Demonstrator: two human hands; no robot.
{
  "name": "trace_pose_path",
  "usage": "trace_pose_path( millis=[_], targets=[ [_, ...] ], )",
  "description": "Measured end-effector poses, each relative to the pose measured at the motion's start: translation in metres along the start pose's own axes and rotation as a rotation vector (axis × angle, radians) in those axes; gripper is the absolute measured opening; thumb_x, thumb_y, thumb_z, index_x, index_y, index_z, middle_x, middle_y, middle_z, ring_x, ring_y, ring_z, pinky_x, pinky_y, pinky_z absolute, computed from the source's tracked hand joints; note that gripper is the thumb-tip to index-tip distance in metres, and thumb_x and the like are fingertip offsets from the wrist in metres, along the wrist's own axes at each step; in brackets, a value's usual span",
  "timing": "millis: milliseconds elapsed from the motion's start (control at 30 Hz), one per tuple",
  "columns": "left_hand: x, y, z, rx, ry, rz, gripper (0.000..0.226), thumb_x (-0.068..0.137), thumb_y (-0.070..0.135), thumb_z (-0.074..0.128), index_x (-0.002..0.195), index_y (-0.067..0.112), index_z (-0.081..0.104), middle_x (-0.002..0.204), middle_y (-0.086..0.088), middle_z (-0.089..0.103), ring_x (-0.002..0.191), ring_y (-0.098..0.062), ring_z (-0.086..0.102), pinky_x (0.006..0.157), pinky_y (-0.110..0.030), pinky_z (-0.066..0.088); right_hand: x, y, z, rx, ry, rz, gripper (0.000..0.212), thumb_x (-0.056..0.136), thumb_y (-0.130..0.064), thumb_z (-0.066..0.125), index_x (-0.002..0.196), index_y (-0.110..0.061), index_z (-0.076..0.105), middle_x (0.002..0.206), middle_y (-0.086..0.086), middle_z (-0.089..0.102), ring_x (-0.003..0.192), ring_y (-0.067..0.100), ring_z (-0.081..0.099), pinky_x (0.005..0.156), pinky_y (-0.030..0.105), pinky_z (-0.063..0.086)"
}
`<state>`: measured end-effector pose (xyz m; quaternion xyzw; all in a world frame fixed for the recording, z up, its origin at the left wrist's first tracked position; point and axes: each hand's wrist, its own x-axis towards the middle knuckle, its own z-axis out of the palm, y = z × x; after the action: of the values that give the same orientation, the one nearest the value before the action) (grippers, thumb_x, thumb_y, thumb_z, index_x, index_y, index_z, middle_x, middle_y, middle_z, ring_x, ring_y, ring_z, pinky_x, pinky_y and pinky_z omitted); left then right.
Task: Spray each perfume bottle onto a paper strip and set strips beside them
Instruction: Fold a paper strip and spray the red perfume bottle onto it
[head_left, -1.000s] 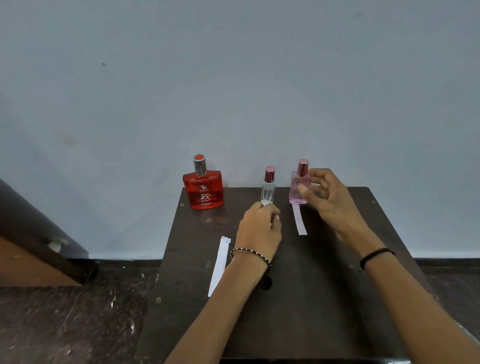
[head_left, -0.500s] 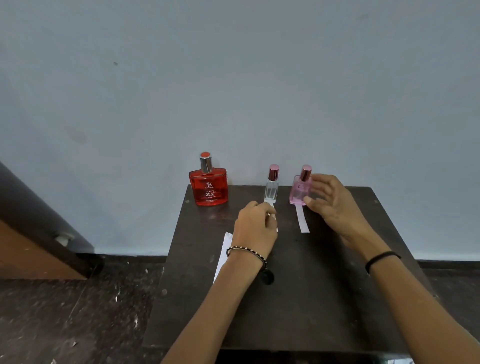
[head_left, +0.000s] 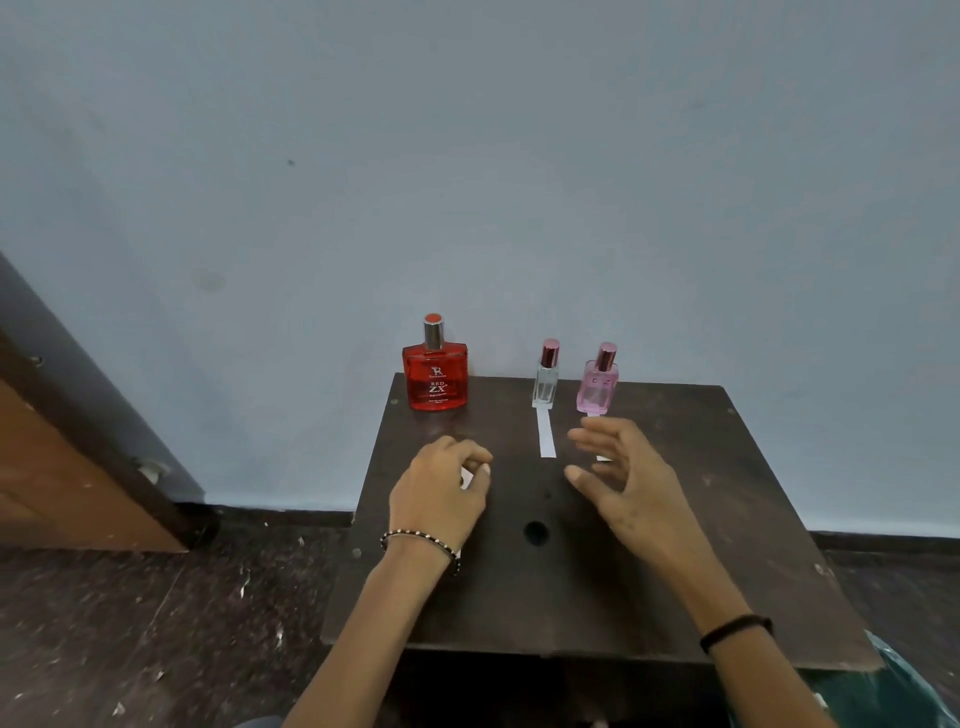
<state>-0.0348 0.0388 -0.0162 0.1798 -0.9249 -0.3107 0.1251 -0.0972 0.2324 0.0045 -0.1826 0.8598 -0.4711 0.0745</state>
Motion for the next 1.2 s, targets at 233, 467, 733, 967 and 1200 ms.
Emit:
trace_pose_path(
  millis=[233, 467, 733, 967, 1200],
  targets=[
    [0.004, -0.027, -0.021, 0.013, -0.125, 0.119, 0.063, 0.084, -0.008, 0.049, 0.128, 0.037, 0.058, 0.131, 0.011, 0.061, 0.128, -0.013, 0.049, 0.112, -0.044, 0.039, -0.005, -0.027, 0.048, -0.197, -0.298, -0.112, 0.060, 0.078, -0.035, 0.081, 0.129, -0.037, 0.050, 0.135, -0.013, 0.055, 0.124, 0.007, 0.050, 0.106, 0.031, 0.043],
    [0.010, -0.038, -0.024, -0.016, -0.259, 0.221, 0.077, 0.078, -0.016, 0.046, 0.142, 0.027, 0.046, 0.129, 0.012, 0.067, 0.132, -0.011, 0.049, 0.113, -0.032, 0.037, 0.003, -0.018, 0.072, -0.393, -0.458, -0.176, 0.081, 0.069, -0.060, 0.077, 0.137, -0.043, 0.037, 0.145, -0.010, 0.046, 0.130, 0.013, 0.044, 0.109, 0.037, 0.039],
    [0.019, -0.040, -0.027, -0.064, -0.330, 0.148, 0.065, 0.087, -0.013, 0.043, 0.141, 0.023, 0.046, 0.129, 0.013, 0.066, 0.128, -0.010, 0.053, 0.104, -0.024, 0.042, 0.008, -0.011, 0.073, -0.473, -0.359, -0.315, 0.049, 0.084, -0.054, 0.064, 0.129, -0.041, 0.046, 0.128, -0.011, 0.058, 0.112, 0.008, 0.054, 0.091, 0.028, 0.049],
    [0.022, -0.040, -0.027, -0.051, -0.327, 0.165, 0.055, 0.090, -0.004, 0.048, 0.137, 0.025, 0.051, 0.126, 0.014, 0.068, 0.090, -0.006, 0.064, 0.085, -0.020, 0.049, 0.006, -0.014, 0.071, -0.446, -0.235, -0.391, 0.029, 0.093, -0.040, 0.060, 0.121, -0.034, 0.054, 0.112, -0.008, 0.068, 0.094, 0.007, 0.063, 0.081, 0.028, 0.056],
    [0.027, -0.041, -0.024, -0.038, -0.344, 0.146, 0.043, 0.096, 0.012, 0.057, 0.135, 0.028, 0.050, 0.125, 0.009, 0.069, 0.115, -0.015, 0.061, 0.102, -0.033, 0.046, 0.011, -0.019, 0.069, -0.218, -0.076, -0.273, 0.015, 0.093, -0.028, 0.063, 0.107, -0.022, 0.065, 0.100, -0.007, 0.072, 0.089, 0.004, 0.067, 0.080, 0.015, 0.052]
  ],
)
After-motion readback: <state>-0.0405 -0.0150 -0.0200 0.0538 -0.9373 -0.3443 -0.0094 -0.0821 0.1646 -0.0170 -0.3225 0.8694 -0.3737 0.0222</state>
